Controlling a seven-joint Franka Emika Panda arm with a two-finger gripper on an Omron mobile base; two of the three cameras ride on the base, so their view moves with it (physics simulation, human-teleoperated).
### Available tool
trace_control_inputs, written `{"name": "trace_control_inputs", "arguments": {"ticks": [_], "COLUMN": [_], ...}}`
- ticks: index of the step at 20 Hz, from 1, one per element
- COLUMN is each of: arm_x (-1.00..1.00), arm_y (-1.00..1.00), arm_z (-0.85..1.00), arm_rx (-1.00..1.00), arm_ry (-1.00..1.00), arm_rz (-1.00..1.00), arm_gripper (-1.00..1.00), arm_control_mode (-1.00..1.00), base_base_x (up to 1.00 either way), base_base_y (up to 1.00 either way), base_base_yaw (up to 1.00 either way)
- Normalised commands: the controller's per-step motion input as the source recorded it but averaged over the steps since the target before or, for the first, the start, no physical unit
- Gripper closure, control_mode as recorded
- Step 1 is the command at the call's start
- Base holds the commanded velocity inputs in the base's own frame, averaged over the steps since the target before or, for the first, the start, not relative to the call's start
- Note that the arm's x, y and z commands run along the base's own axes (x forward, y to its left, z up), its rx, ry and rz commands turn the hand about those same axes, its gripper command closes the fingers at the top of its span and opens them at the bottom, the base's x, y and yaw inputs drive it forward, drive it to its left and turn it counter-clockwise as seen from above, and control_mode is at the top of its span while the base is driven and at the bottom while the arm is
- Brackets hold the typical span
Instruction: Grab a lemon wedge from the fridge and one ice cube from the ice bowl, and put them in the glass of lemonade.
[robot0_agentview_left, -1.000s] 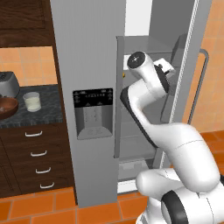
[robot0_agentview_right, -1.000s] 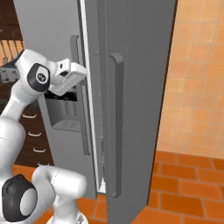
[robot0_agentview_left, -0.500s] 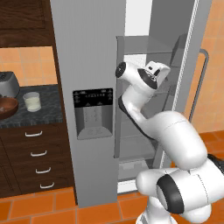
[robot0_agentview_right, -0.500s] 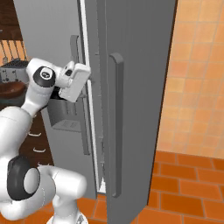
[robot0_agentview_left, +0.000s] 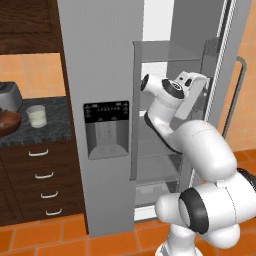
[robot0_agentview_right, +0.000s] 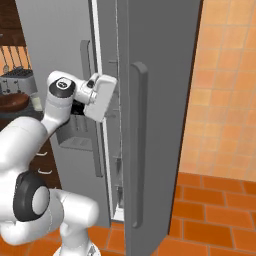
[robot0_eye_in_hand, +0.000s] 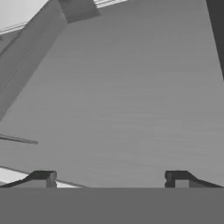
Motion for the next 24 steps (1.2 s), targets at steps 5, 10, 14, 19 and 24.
{"name": "trace_control_inputs", "arguments": {"ticks": [5,10,14,19,24], "arm_x": [0.0,0.0,0.0,-0.03,-0.05], "arm_y": [-1.0,-0.96,-0.83,-0.34,-0.01], "arm_z": [0.0,0.0,-0.03,0.0,0.0], "arm_rx": [-0.05,-0.06,-0.07,0.0,0.0], "arm_ry": [0.12,0.09,0.01,0.0,0.0], "arm_rz": [-0.15,-0.15,-0.1,-0.01,0.0], "arm_gripper": [-1.0,-1.0,-1.0,-1.0,-1.0], "arm_control_mode": [-1.0,-1.0,-1.0,-1.0,-1.0], "base_base_x": [0.0,0.0,0.0,0.0,0.0], "base_base_y": [0.0,0.0,0.0,0.0,0.0], "base_base_yaw": [0.0,0.0,0.0,0.0,0.0]}}
